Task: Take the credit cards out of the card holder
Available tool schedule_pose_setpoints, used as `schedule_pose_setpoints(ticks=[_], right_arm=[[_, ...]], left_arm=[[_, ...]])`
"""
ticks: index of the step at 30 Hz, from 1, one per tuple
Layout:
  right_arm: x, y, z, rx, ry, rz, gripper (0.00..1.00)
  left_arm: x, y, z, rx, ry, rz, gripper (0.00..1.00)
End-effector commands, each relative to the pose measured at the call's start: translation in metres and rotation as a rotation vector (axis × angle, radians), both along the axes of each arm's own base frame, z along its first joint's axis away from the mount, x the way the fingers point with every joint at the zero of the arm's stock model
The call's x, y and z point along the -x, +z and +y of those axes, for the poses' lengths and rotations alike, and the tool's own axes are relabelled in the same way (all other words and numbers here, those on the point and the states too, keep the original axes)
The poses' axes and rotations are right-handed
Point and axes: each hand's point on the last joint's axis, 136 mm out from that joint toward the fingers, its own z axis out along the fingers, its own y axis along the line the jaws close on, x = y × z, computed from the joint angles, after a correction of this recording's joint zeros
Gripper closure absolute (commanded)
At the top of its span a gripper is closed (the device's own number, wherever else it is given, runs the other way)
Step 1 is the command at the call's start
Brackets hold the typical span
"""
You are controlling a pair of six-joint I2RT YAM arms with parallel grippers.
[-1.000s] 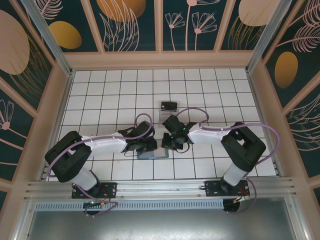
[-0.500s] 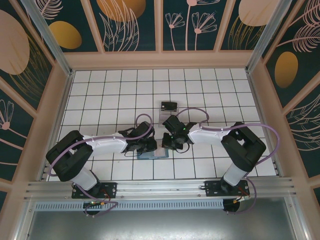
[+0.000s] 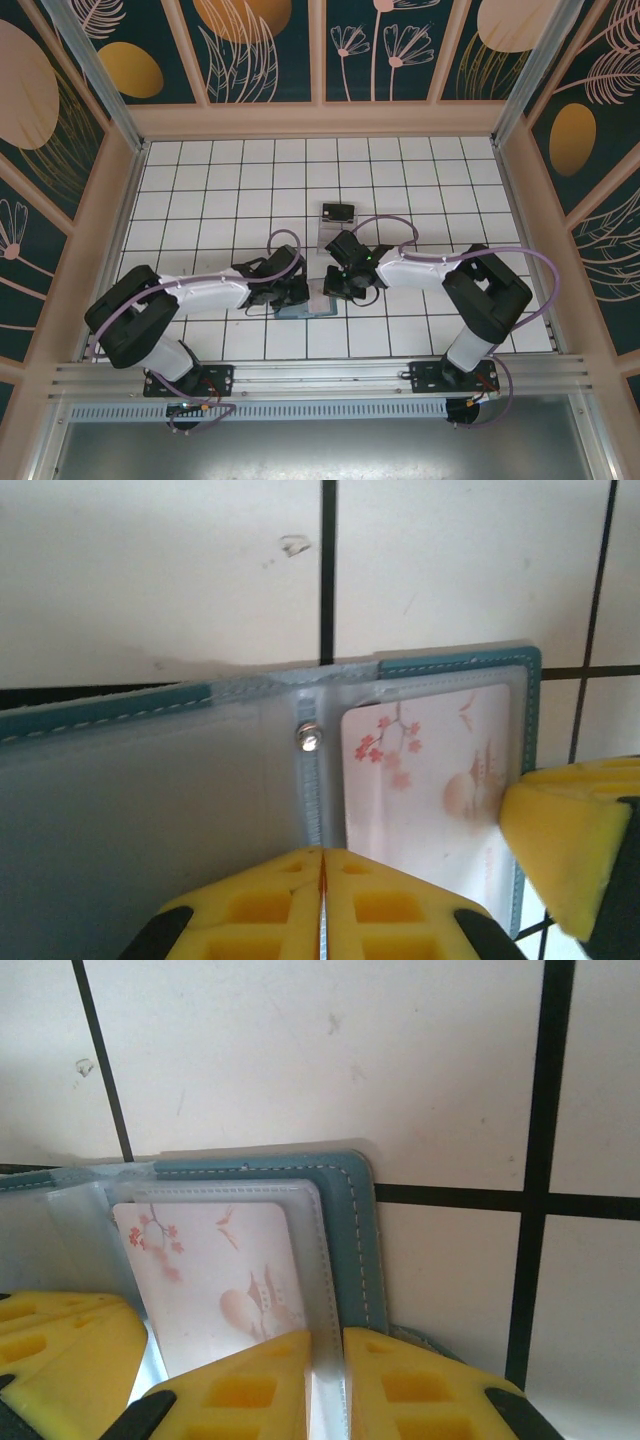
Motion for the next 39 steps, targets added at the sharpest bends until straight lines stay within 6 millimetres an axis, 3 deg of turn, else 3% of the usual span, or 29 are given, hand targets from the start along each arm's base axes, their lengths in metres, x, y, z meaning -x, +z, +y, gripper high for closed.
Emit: schedule_pose_setpoints(ticks=[1, 8, 18, 24, 32, 39], right_arm=[[0.010, -0.017, -0.014, 0.064, -0.009, 0.037, 0.83], [0.009, -0.015, -0.013, 0.064, -0.006, 0.034, 0.83], [0.010, -0.015, -0.015, 0.065, -0.010, 0.036, 0.84], [0.011, -0.015, -0.017, 0.066, -0.013, 0.036, 0.83], [0.011, -0.015, -0.016, 0.064, -0.010, 0.037, 0.83], [0.011, -0.014, -0.014, 0.062, -0.003, 0.041, 0.83]], left_arm=[[0.004, -0.002, 0.012, -0.035, 0.011, 0.004, 0.89], [-0.001, 0.019, -0.016, 0.125, -0.017, -0.017, 0.84], [-0.006, 0.029, -0.036, 0.220, -0.016, 0.000, 0.81], [-0.006, 0.014, -0.024, 0.149, 0.006, 0.014, 0.81], [-0.005, 0.012, -0.005, 0.201, 0.039, 0.014, 0.79], [0.002, 0.010, -0.012, 0.263, -0.006, 0.038, 0.77]])
